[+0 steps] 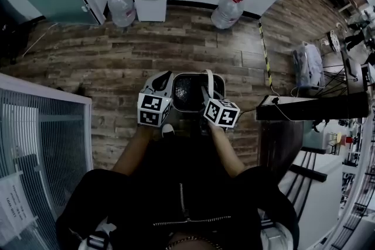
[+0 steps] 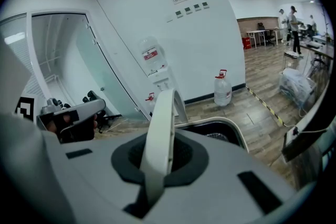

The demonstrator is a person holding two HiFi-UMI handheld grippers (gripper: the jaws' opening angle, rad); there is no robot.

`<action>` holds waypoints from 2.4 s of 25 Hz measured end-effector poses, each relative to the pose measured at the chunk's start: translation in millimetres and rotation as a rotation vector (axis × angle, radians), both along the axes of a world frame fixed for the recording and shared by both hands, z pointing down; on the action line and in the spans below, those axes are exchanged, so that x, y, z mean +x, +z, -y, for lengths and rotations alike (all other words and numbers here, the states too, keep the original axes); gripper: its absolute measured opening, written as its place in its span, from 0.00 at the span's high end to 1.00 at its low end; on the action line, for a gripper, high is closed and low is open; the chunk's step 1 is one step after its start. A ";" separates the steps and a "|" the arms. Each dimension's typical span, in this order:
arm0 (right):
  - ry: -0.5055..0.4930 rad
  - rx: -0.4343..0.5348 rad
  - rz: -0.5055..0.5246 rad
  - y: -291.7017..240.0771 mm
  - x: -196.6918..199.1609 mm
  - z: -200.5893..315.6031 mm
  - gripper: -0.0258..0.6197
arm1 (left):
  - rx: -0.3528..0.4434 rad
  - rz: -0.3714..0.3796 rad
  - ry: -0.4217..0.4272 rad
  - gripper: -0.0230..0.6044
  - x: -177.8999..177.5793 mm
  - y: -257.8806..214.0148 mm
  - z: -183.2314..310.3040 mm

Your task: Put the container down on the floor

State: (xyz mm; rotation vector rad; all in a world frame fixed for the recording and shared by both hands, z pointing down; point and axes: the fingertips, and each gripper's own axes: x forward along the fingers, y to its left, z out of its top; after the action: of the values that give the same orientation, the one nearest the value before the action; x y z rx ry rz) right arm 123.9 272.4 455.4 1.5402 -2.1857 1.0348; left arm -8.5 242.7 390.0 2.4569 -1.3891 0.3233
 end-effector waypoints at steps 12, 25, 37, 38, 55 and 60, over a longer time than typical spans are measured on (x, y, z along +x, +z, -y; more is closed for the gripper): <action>-0.046 -0.037 -0.016 26.6 10.6 69.0 0.94 | 0.004 0.033 -0.045 0.94 26.9 11.7 69.7; -0.129 -0.066 -0.043 36.2 52.9 179.7 0.94 | -0.013 0.069 -0.168 0.94 66.7 12.6 172.2; -0.164 -0.071 -0.007 35.2 82.5 228.7 0.94 | -0.036 0.098 -0.194 0.94 90.7 15.7 201.8; -0.158 -0.074 -0.002 35.1 84.8 230.7 0.94 | -0.040 0.101 -0.191 0.94 91.2 16.2 203.3; -0.074 -0.111 -0.030 49.5 111.0 275.4 0.94 | -0.044 0.092 -0.131 0.94 87.7 24.3 276.7; -0.090 -0.148 -0.038 60.7 96.4 306.1 0.94 | -0.060 0.068 -0.151 0.94 66.1 32.9 310.7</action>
State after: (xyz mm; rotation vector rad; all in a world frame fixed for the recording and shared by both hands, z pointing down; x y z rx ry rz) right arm 220.4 -33.7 516.2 1.3735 -2.0823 1.1027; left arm 57.6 -68.1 422.9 2.2964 -1.5590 0.4112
